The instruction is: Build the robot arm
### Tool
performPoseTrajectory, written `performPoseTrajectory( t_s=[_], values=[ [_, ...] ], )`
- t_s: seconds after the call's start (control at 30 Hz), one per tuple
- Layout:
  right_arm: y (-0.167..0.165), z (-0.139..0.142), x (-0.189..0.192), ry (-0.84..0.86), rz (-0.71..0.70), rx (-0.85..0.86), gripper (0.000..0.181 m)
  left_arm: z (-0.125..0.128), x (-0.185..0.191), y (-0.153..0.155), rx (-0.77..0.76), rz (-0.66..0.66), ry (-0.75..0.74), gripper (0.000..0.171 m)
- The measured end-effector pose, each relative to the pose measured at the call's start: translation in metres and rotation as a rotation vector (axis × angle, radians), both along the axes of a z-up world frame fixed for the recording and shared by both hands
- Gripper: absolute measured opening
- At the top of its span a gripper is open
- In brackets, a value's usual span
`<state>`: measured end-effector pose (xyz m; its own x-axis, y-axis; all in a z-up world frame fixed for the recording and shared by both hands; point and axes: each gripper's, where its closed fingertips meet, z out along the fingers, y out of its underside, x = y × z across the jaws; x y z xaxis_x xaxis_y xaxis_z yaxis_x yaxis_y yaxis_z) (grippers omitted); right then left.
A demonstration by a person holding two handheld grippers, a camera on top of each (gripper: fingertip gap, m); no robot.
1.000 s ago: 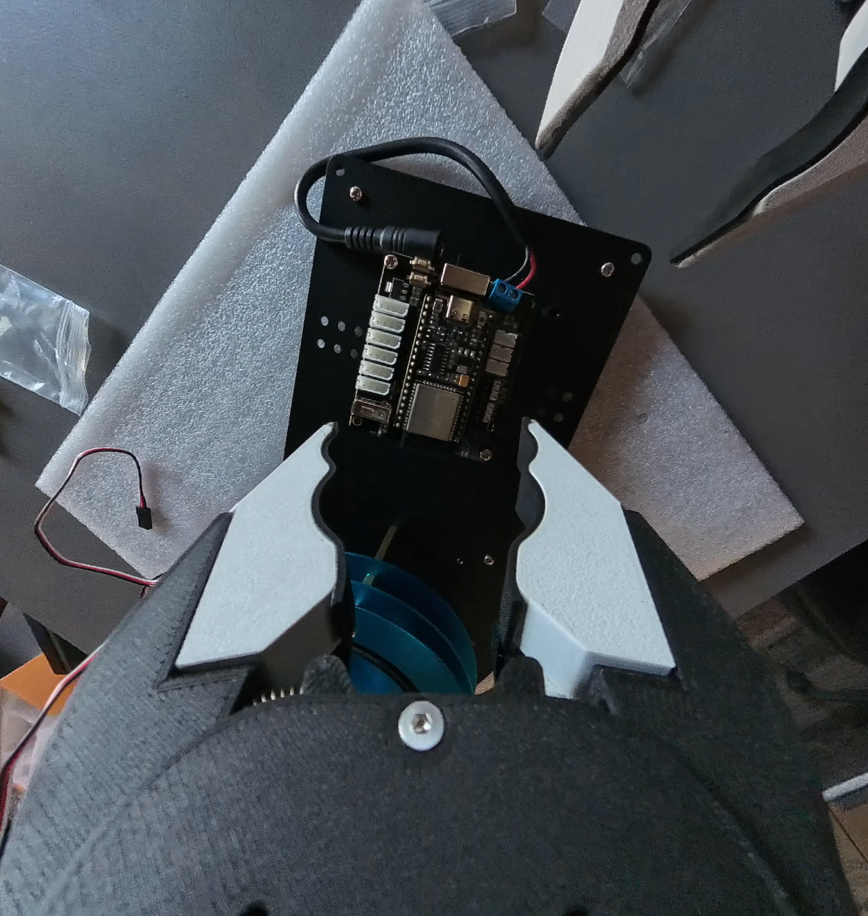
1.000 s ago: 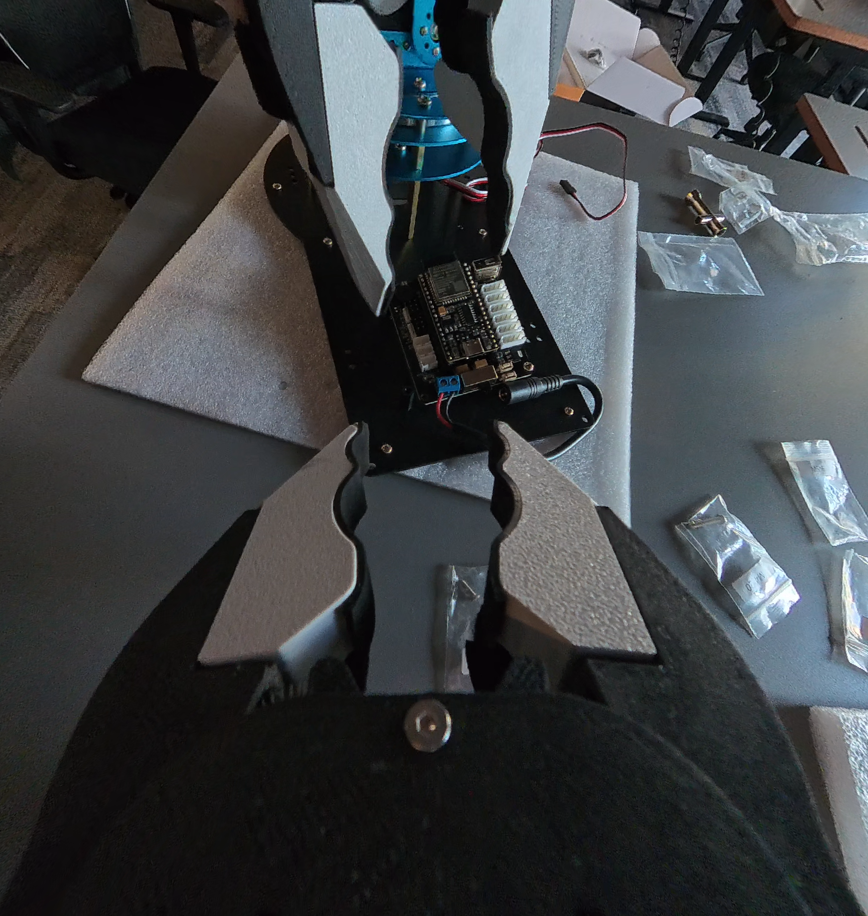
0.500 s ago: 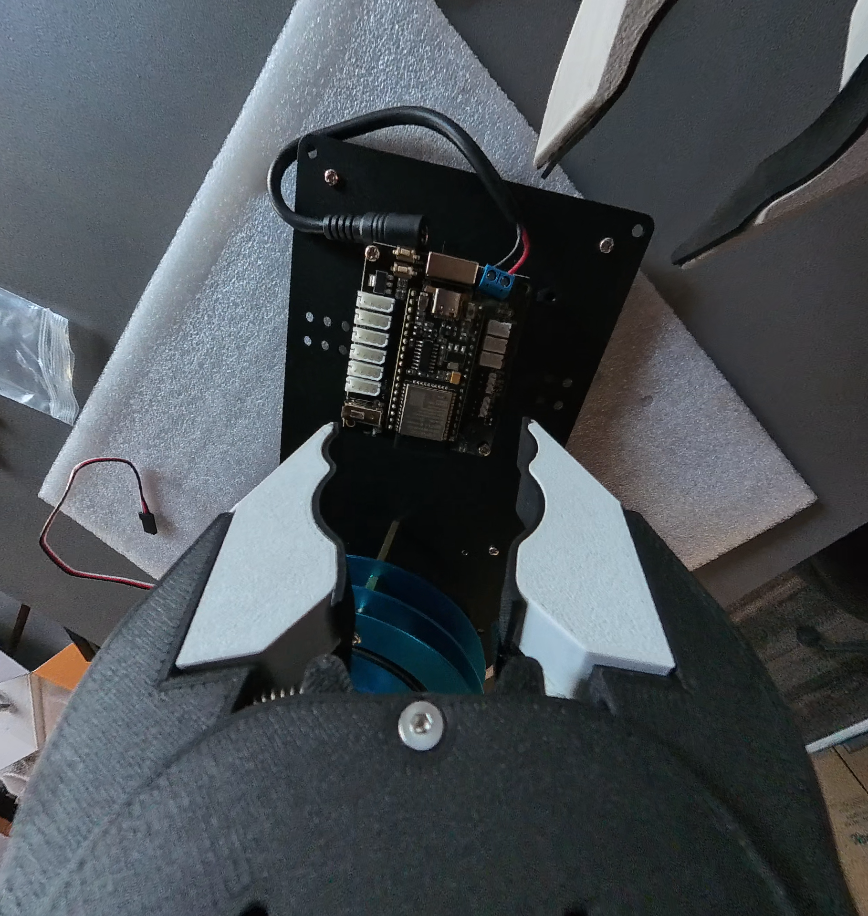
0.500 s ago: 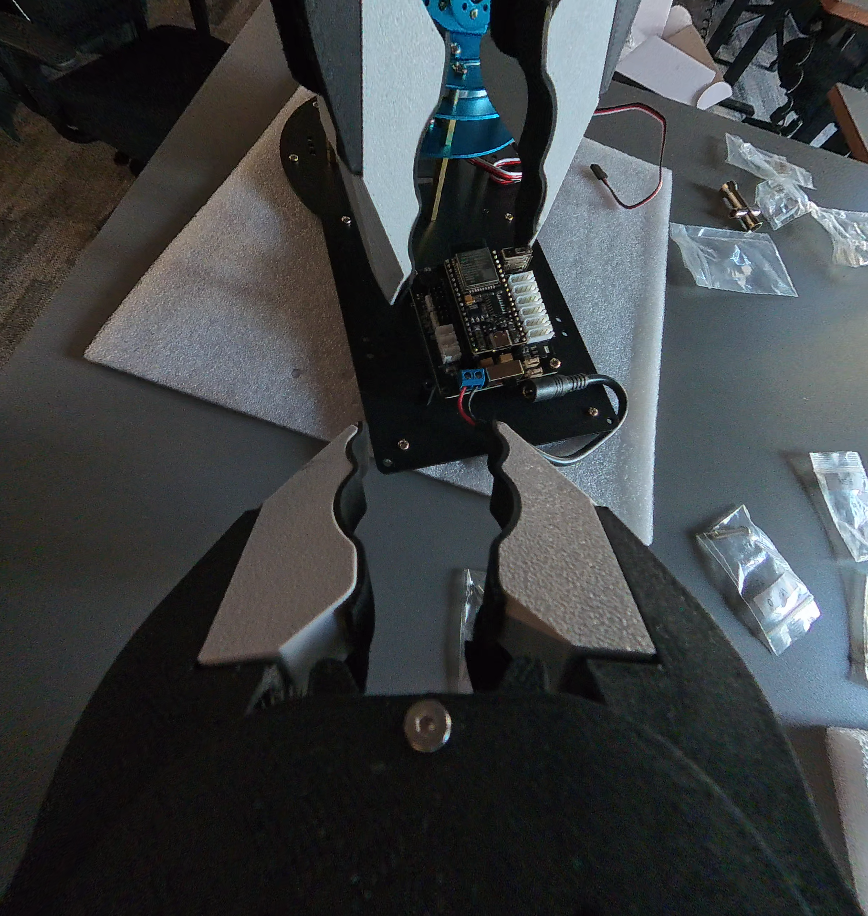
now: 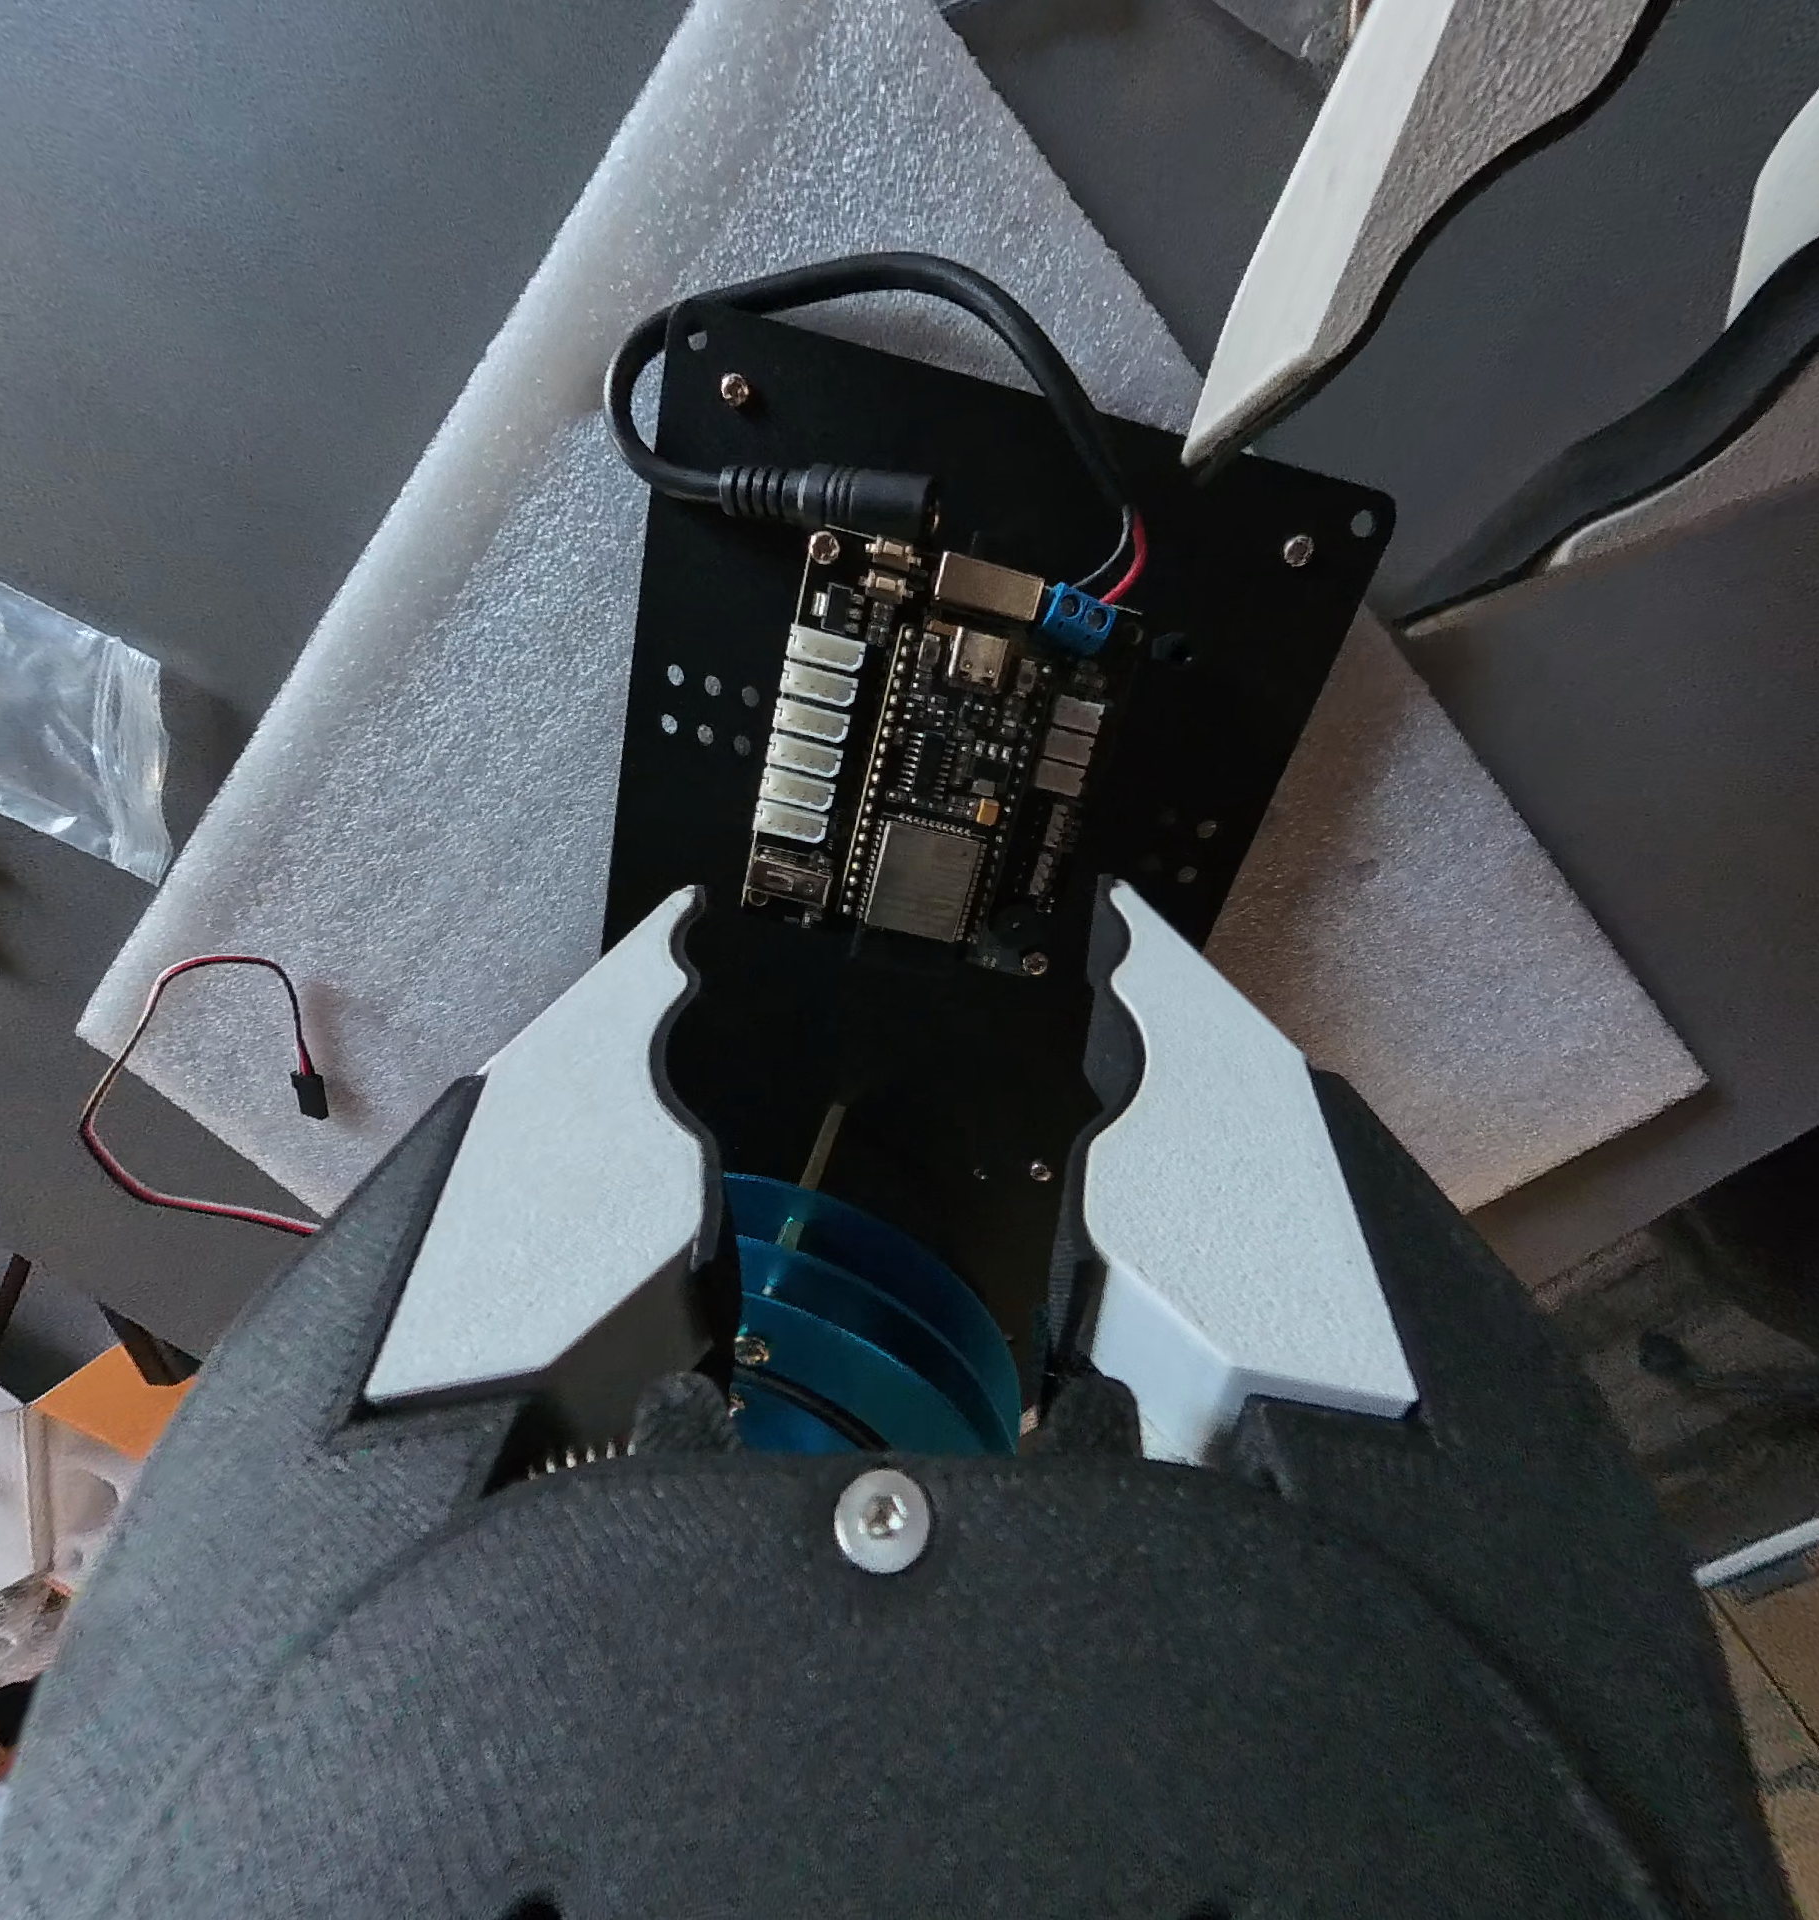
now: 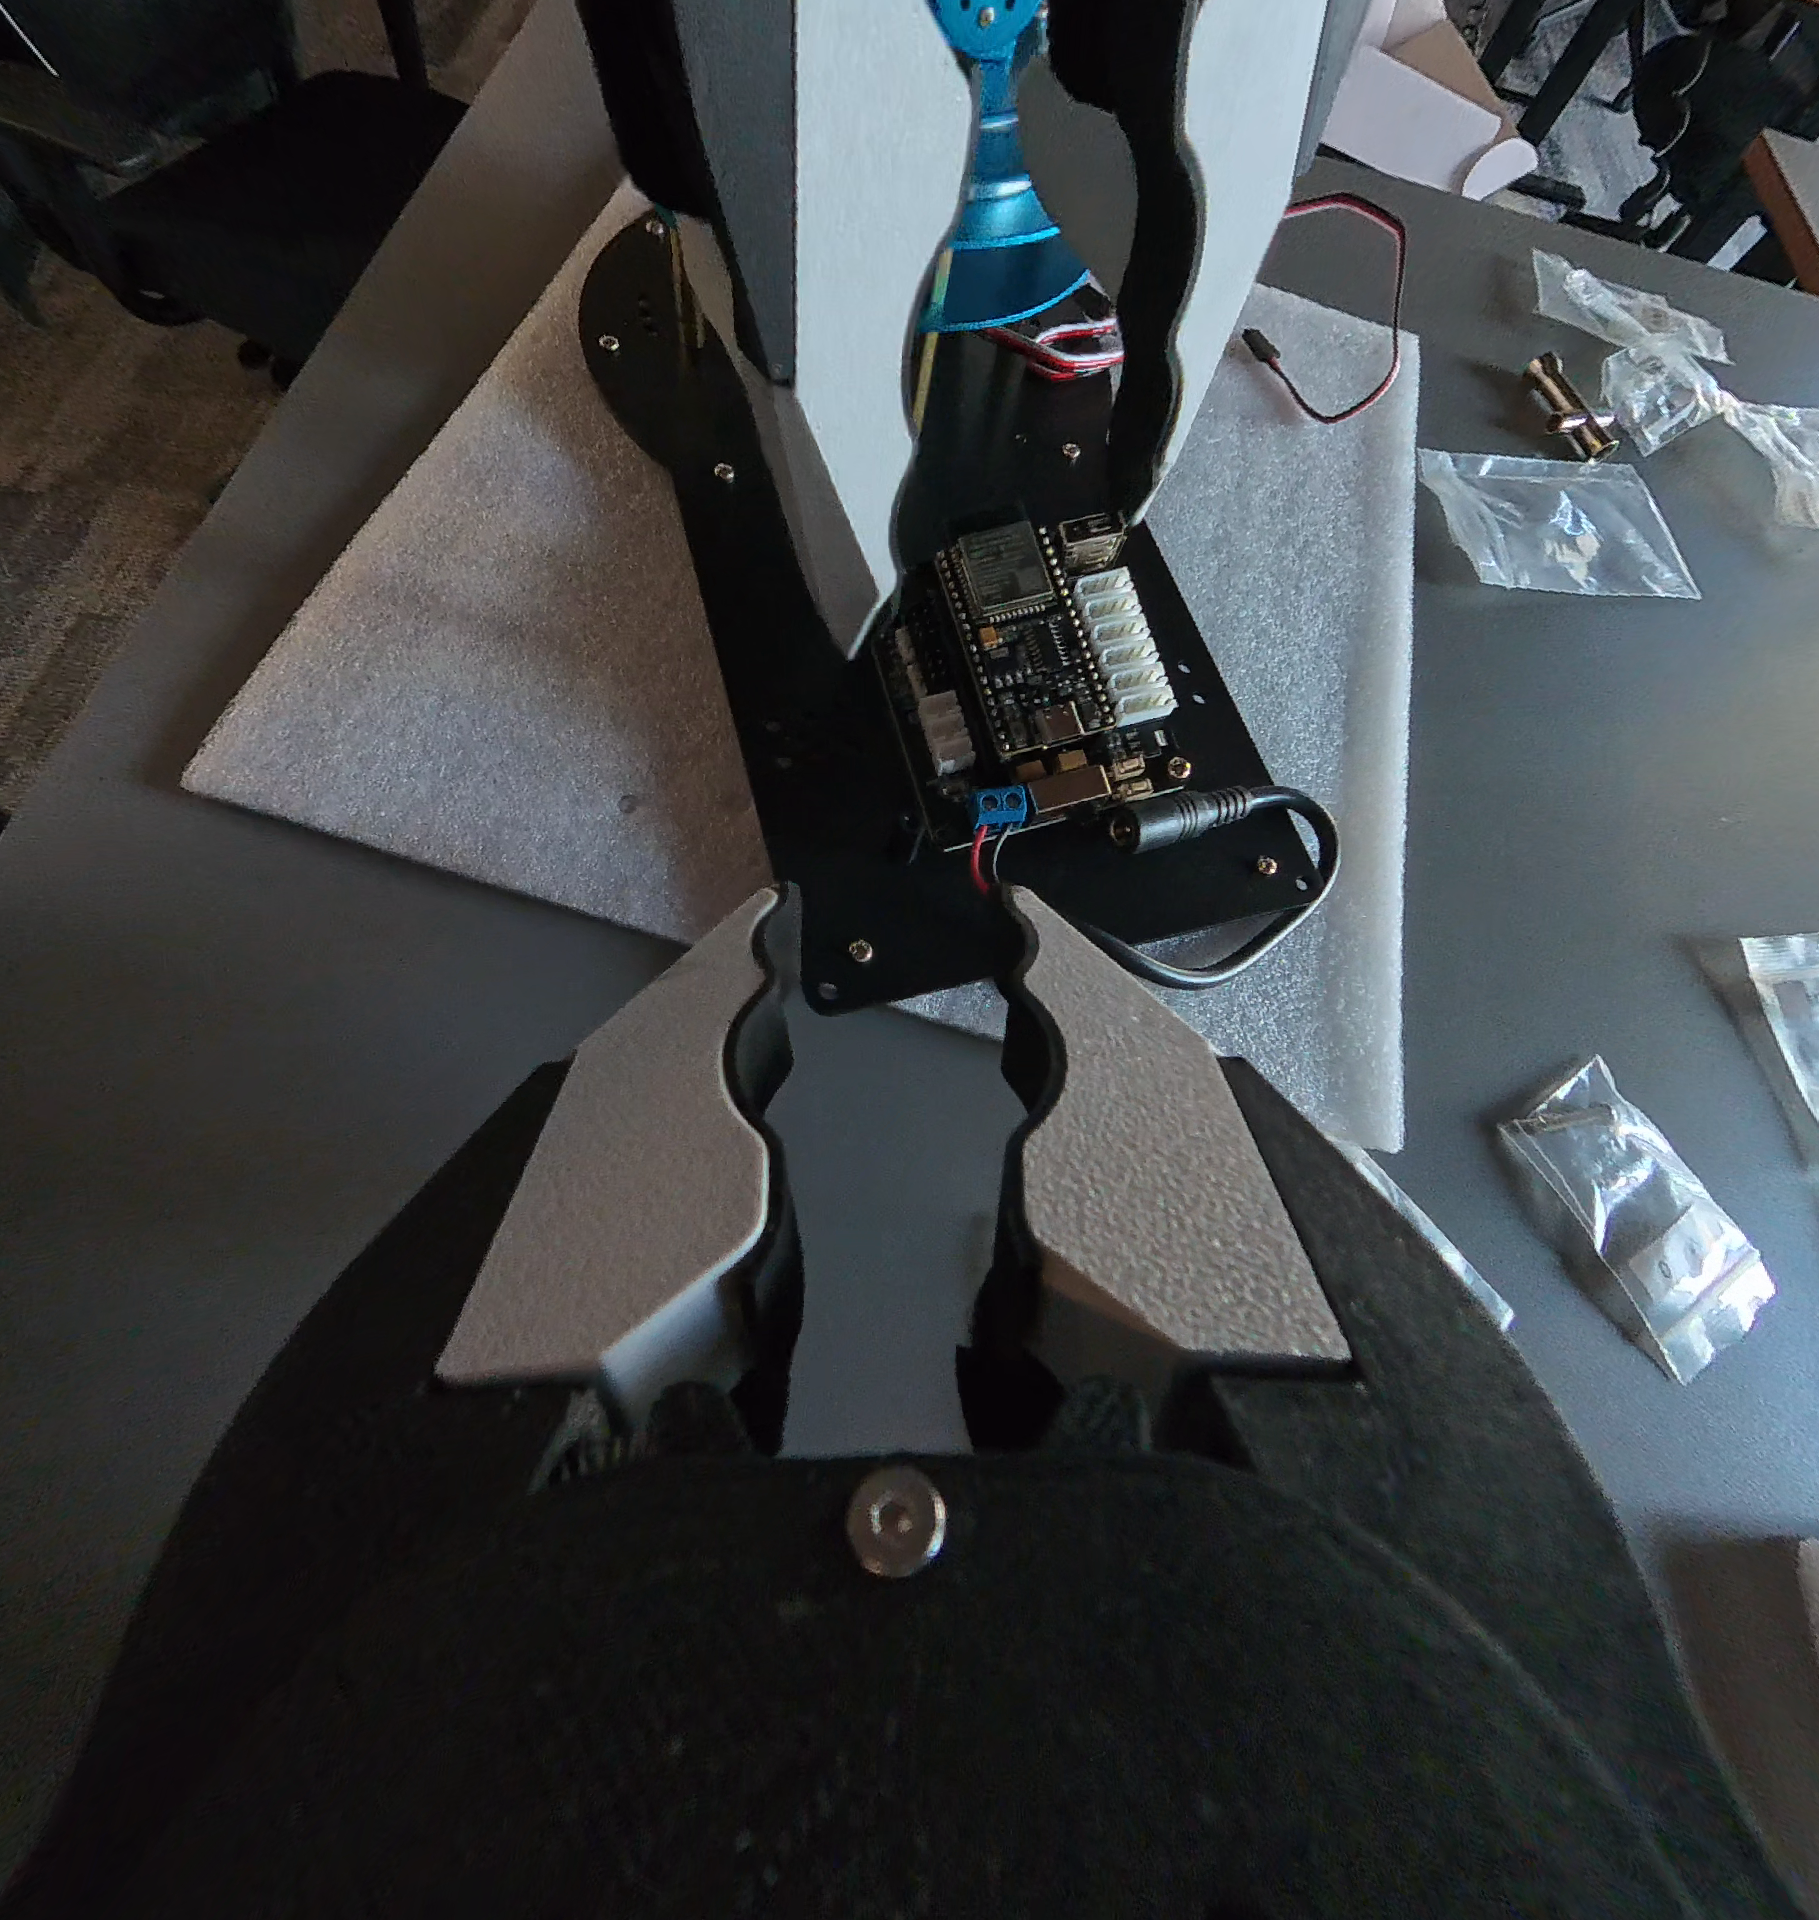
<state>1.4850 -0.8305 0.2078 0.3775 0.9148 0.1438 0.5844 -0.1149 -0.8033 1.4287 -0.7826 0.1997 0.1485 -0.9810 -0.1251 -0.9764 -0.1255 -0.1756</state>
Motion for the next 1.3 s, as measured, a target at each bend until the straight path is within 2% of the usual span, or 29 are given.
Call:
performPoseTrajectory(
  t_s=[0.13,0.23,0.37,0.5,0.57,0.77,0.87,1.0,1.03,1.1,1.2,1.23,1.27,1.3],
  values=[
    [0.004,0.006,0.001,0.019,-0.005,0.044,0.031,0.006,0.0,0.003,0.059,0.001,-0.011,0.075],
    [0.012,0.014,0.007,-0.051,0.011,0.229,0.035,0.013,0.005,-0.001,0.079,0.015,-0.067,0.077],
    [0.019,0.013,0.009,-0.177,0.066,0.423,0.037,0.025,0.0,-0.001,0.205,0.032,-0.106,0.081],
    [0.025,0.01,0.002,-0.251,0.148,0.559,0.048,0.036,-0.002,-0.014,0.27,0.111,-0.252,0.085],
    [0.028,0.006,-0.001,-0.277,0.181,0.59,0.054,0.04,-0.005,-0.018,0.309,0.179,-0.332,0.091],
    [0.035,0.005,-0.004,-0.283,0.195,0.625,0.056,0.035,-0.012,-0.023,0.378,0.412,-0.527,0.107],
    [0.034,0.004,-0.007,-0.28,0.217,0.632,0.057,0.037,-0.018,-0.017,0.477,0.477,-0.543,0.11],
    [0.033,0.003,-0.009,-0.286,0.238,0.647,0.057,0.038,-0.014,-0.025,0.493,0.499,-0.555,0.108],
    [0.033,0.003,-0.01,-0.288,0.242,0.651,0.057,0.04,-0.013,-0.029,0.496,0.495,-0.56,0.105],
    [0.032,0.003,-0.011,-0.287,0.257,0.659,0.057,0.041,-0.01,-0.041,0.504,0.47,-0.572,0.087],
    [0.032,0.003,-0.012,-0.285,0.267,0.666,0.057,0.028,-0.008,-0.055,0.507,0.429,-0.534,0.068],
    [0.033,0.003,-0.012,-0.284,0.271,0.667,0.057,0.022,-0.004,-0.059,0.488,0.412,-0.536,0.057],
    [0.033,0.003,-0.012,-0.284,0.272,0.669,0.057,0.017,0.001,-0.064,0.46,0.392,-0.553,0.037],
    [0.034,0.003,-0.013,-0.284,0.274,0.669,0.057,0.013,0.006,-0.067,0.443,0.384,-0.571,0.024]
  ],
)
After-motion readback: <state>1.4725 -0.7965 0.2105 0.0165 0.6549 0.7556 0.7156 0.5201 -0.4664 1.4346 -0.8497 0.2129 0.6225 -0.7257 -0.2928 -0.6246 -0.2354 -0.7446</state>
